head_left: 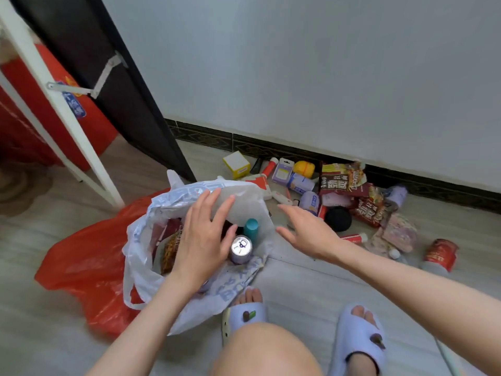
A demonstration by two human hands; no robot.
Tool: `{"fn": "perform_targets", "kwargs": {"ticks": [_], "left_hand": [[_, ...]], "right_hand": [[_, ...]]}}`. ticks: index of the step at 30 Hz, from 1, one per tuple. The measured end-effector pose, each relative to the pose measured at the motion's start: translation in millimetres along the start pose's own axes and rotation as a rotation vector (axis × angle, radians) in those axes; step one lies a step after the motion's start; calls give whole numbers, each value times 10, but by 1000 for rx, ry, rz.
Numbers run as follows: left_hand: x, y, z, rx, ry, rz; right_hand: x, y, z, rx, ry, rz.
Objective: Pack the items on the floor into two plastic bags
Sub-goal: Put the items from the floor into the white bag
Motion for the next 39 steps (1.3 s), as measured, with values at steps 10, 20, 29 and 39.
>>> {"fn": "perform_targets", "kwargs": {"ticks": [10,20,29,39], "left_hand": [[-623,-189,-1396,394,-123,-193],[-486,-666,-2876,578,-559,-66],[-159,-896,-3205,780,-638,189],[-231,-768,-3198,690,-226,66]], "right_hand": [[-1382,528,102,-61,55,-249],[-2389,70,-935,193,145,-138],[-2393,-311,-1425,216,196,-46],[-2282,-139,-1327,142,-17,-238]]}}
Point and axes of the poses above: each hand's wrist, its own y-axis away from the middle knuckle, its own z-axis out of the back of the hand, x = y × z, the point moved 1 cm from there along -y, towards the middle knuckle, and after that the axes turned 7 degrees about z, right-handed, at the moved point
